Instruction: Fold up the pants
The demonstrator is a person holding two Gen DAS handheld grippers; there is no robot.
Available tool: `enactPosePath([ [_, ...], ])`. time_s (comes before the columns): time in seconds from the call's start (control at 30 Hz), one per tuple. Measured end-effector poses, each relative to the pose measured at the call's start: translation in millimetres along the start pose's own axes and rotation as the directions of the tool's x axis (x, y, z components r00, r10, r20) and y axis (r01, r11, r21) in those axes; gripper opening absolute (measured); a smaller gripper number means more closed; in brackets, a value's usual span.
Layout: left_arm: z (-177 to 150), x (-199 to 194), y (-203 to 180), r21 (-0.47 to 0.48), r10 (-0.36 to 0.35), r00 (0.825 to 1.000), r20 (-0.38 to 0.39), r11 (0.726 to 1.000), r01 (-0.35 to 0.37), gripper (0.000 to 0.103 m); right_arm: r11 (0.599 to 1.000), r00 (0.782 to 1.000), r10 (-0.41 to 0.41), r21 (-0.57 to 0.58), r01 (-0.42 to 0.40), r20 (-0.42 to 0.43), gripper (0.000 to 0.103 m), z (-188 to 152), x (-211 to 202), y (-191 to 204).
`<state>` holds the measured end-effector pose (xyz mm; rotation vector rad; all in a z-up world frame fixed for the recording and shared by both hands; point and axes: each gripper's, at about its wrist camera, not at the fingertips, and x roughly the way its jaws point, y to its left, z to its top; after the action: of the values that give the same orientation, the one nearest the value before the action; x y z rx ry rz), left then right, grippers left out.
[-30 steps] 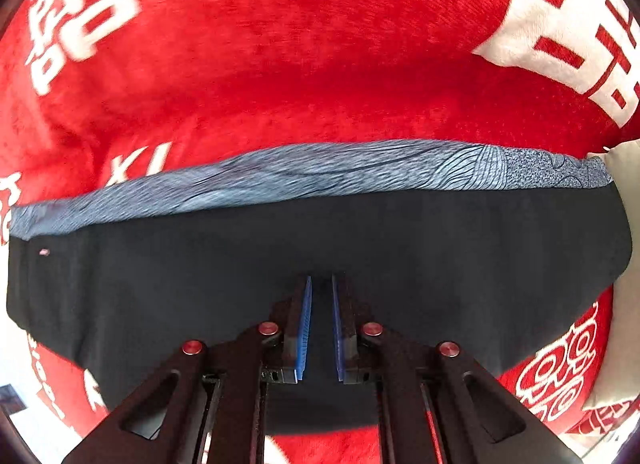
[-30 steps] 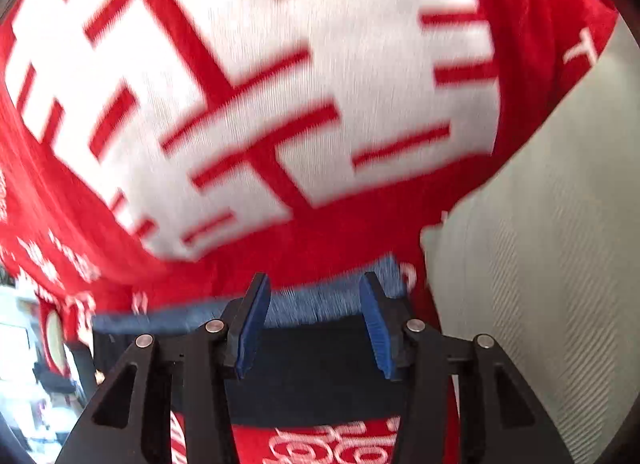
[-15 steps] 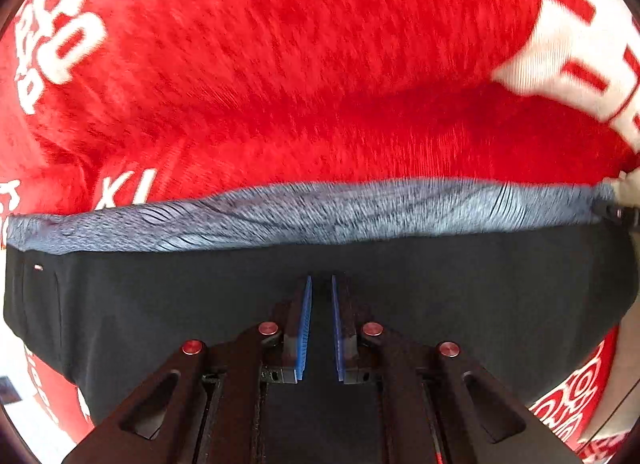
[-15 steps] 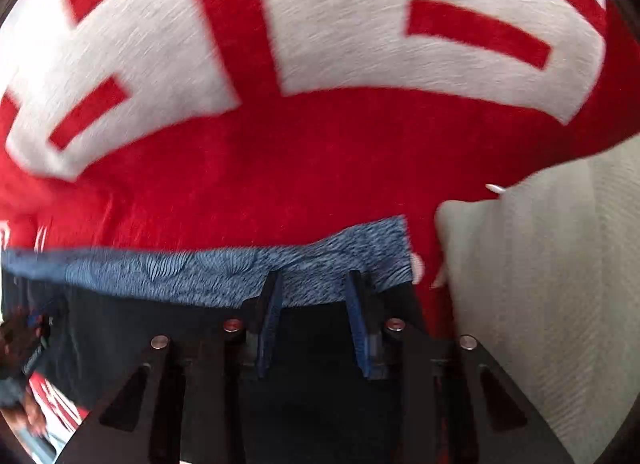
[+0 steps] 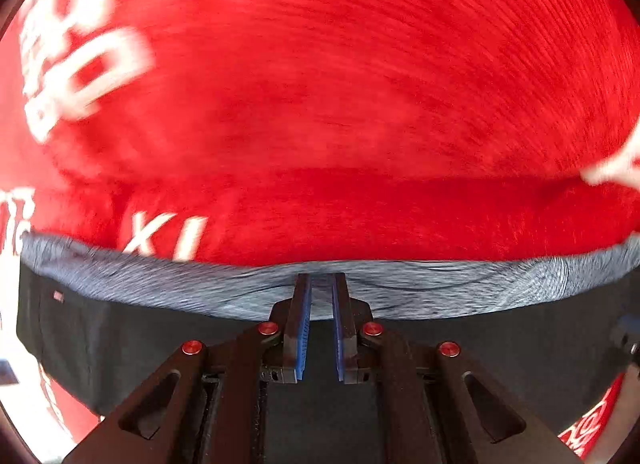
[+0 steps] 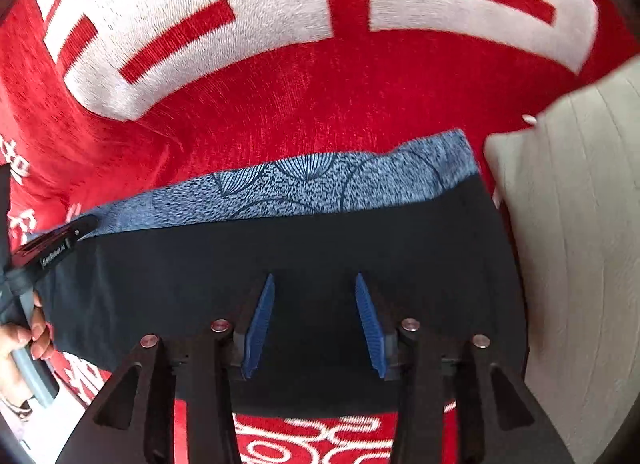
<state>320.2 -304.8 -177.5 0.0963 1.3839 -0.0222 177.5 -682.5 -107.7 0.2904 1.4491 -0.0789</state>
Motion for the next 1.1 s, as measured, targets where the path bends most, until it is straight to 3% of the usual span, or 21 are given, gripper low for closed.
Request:
enactPosePath([
  [0.2, -32, -24, 74, -0.051, 0.074, 0.997, -0.03, 0.996, -0.075, 0.012, 0.992, 0.993, 0.121, 0.031, -0.121, 0.007, 0.048, -34, -27, 0],
  [0.37, -72, -30, 150, -0.081, 0.152, 0.986, -0.065, 0.984, -0.157, 0.012, 0.962, 0.964, 0.266, 0.07, -0.264, -0.017, 0.049, -70, -28, 38],
  [0.57, -71, -23, 239, -0.159, 0.163, 0.985, -0.061, 0.972, -0.171, 0.012, 0.932, 0.93, 0.362, 0.057, -0.359, -0.059, 0.049, -100, 2, 132],
  [0.73, -50, -2, 308, -0.194, 0.1, 0.994, -0.036, 0.975, -0.105, 0.012, 0.936, 0.942, 0.333, -0.107, -0.337, -0.052, 0.049, -89, 11, 218],
  [0.8, -44, 2, 331, -0.178, 0.051, 0.998, -0.026, 0.983, -0.054, 0.012, 0.923, 0.945, 0.322, -0.204, -0.327, -0.057, 0.054, -74, 21, 259],
  [0.87, -39, 10, 348, -0.143, -0.005, 0.999, -0.037, 0.99, -0.001, 0.012, 0.884, 0.948, 0.308, -0.345, -0.316, -0.079, 0.056, -58, 28, 301],
  [0.97, -36, 22, 366, -0.08, -0.049, 0.998, -0.041, 0.996, 0.045, 0.012, 0.788, 0.95, 0.296, -0.536, -0.303, -0.102, 0.057, -35, 41, 365],
  [1.03, -34, 28, 375, -0.06, -0.077, 0.996, -0.037, 0.995, 0.074, 0.012, 0.712, 0.953, 0.273, -0.638, -0.293, -0.132, 0.059, -26, 52, 406],
  [1.1, -33, 35, 382, -0.059, -0.119, 0.992, -0.031, 0.991, 0.117, 0.012, 0.669, 0.961, 0.237, -0.693, -0.269, -0.144, 0.059, -18, 67, 434],
])
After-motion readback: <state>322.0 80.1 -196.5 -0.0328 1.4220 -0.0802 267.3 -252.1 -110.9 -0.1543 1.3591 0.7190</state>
